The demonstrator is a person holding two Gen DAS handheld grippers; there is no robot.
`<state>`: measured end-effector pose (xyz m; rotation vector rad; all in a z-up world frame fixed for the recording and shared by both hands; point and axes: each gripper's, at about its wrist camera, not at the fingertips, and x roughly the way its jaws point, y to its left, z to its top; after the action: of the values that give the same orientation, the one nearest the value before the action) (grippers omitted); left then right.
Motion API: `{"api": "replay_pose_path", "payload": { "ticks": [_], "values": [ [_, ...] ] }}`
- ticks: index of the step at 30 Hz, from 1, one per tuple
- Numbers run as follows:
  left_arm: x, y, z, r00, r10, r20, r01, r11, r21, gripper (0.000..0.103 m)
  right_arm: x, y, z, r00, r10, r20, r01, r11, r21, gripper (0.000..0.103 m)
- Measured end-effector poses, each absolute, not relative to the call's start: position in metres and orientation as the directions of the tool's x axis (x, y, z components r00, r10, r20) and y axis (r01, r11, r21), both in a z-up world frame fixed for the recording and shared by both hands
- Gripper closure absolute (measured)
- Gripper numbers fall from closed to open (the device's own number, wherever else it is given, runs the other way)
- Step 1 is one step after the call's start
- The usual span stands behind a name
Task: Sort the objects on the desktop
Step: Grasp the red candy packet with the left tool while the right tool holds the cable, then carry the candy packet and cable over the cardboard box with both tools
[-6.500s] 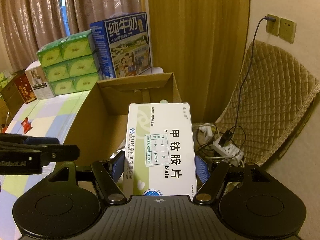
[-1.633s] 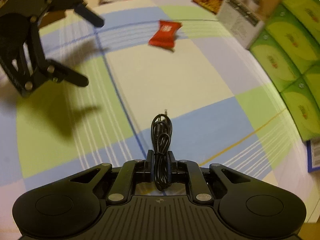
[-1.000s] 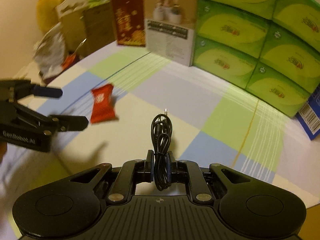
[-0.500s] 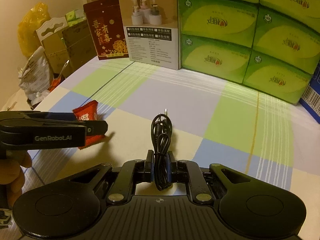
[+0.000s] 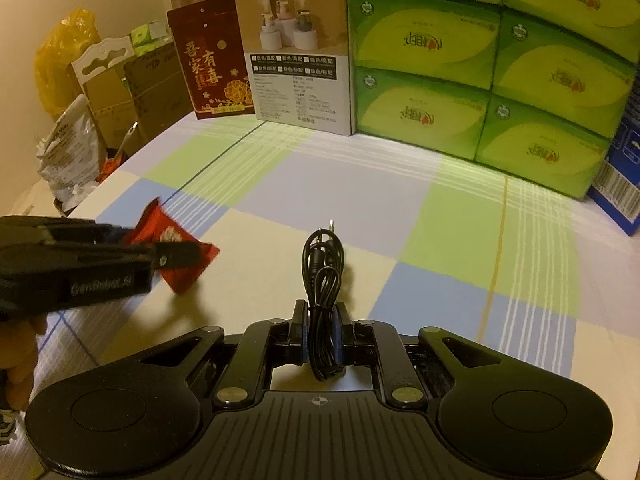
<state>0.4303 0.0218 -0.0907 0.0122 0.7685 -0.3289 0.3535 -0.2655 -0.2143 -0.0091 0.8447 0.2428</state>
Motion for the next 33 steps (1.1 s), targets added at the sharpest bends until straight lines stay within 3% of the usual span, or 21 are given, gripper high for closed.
{"api": "replay_pose_path", "payload": {
  "ticks": [11,33],
  "values": [
    [0.371,0.017,-0.085,0.619,-0.384,-0.685,0.414,0.901,-0.131,0.089,0.297,-0.263,-0.205,0.624,0.214,-0.752,-0.234,0.969,0.081,0.095],
    [0.165,0.006,-0.053,0.615,-0.404,-0.678,0.352,0.909,-0.222,0.089,0.100,-0.257,-0.130,0.678,0.186,-0.711,-0.126,0.983,0.137,0.095]
  ]
}}
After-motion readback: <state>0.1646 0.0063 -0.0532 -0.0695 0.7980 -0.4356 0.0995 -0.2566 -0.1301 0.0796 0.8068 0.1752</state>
